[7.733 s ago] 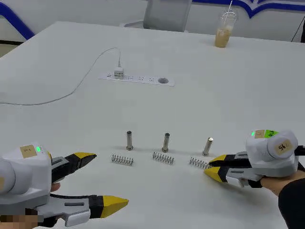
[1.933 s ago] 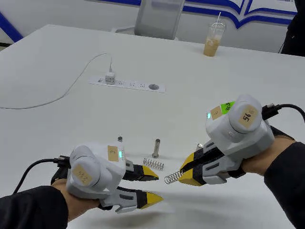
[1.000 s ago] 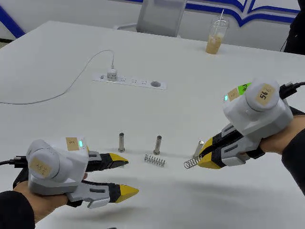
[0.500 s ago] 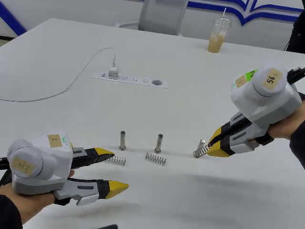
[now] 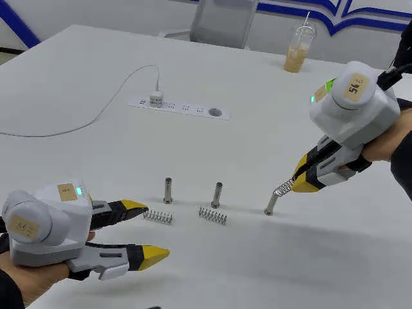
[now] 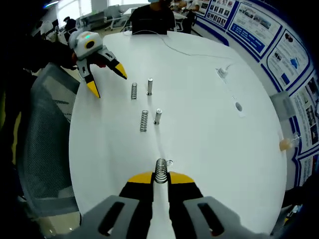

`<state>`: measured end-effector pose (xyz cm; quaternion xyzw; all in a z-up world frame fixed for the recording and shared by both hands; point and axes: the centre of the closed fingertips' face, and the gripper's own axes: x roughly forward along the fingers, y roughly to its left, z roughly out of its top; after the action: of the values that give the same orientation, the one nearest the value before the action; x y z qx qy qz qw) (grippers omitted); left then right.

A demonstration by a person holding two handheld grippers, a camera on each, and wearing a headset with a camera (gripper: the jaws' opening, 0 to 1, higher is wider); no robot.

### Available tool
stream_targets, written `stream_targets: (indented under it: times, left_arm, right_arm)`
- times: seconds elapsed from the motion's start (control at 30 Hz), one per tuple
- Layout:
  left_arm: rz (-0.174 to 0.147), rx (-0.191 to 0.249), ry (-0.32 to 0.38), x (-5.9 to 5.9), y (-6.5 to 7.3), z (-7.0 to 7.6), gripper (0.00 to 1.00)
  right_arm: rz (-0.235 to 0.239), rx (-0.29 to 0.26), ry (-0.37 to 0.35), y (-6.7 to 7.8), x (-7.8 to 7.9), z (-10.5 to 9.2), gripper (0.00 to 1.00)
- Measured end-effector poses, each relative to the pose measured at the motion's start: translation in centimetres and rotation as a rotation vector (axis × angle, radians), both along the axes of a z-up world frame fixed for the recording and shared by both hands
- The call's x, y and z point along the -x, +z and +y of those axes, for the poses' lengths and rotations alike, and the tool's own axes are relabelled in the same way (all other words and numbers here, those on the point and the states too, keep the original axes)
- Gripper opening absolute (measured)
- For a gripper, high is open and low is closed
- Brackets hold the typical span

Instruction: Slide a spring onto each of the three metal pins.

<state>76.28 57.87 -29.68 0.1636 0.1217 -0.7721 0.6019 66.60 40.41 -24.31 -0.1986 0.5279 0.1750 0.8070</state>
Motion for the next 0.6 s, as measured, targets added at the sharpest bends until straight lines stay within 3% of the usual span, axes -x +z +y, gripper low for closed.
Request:
stream_targets:
  times: [0.2,0.6]
  left_arm:
    - [0.003,0.001,0.005,0.0,0.1,0.0,0.53]
    - [0.011,0.0,0.013,-0.3,0.2,0.3,0.53]
  right_arm:
    - [0.05,0.041,0.017,-0.7,-0.5,-0.9,0.12]
    - [0.113,0.042,0.019,-1.6,-1.0,-1.4,0.12]
